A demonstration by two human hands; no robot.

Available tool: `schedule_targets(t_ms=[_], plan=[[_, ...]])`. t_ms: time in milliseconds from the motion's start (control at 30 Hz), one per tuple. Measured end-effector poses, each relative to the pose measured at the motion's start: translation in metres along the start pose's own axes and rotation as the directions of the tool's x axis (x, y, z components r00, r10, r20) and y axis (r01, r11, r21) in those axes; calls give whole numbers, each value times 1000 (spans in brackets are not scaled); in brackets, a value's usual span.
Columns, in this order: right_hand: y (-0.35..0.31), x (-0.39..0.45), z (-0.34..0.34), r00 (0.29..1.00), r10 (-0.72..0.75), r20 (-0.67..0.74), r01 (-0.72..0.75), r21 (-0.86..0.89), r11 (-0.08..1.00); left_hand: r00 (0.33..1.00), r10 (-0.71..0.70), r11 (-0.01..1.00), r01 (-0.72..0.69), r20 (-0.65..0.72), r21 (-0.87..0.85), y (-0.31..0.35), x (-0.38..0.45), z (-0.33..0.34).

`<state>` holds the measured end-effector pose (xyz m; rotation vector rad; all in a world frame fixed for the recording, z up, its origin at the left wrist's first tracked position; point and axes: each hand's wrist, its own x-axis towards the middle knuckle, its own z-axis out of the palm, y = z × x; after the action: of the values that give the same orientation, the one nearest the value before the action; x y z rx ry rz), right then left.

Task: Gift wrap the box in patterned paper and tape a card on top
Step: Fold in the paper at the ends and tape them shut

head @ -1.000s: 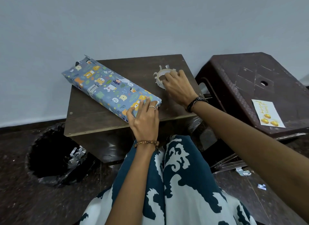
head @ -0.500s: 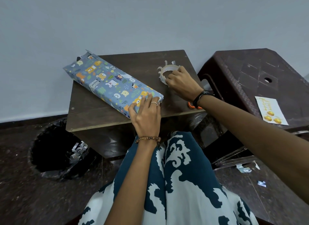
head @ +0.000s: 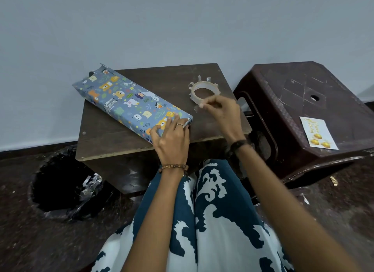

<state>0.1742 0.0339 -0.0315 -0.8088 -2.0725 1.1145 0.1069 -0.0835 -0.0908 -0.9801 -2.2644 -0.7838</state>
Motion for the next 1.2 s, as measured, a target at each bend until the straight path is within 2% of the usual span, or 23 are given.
schedule_targets(t_ms=[67, 133, 400, 533, 767, 1200], plan=[[5, -22, 7, 991, 132, -5, -128, 216, 968, 1000, 17, 1000, -17, -5, 10, -2, 2, -1], [11, -38, 18, 982, 188, -2, -177, 326, 929, 1000, 30, 999, -30, 5, 32, -3, 4, -3], [24, -55, 37, 958, 276, -82, -209, 462, 862, 998, 66, 985, -65, -3, 161, -3, 7, -7], [23, -56, 42, 951, 282, -127, -186, 495, 849, 997, 64, 988, -59, -31, 140, -4, 7, -6], [27, -54, 48, 955, 268, -127, -167, 515, 841, 996, 81, 994, -77, -45, 79, -7, 7, -4], [34, -49, 57, 943, 291, -163, -206, 401, 892, 997, 68, 996, -66, -31, 59, -7, 6, -3]])
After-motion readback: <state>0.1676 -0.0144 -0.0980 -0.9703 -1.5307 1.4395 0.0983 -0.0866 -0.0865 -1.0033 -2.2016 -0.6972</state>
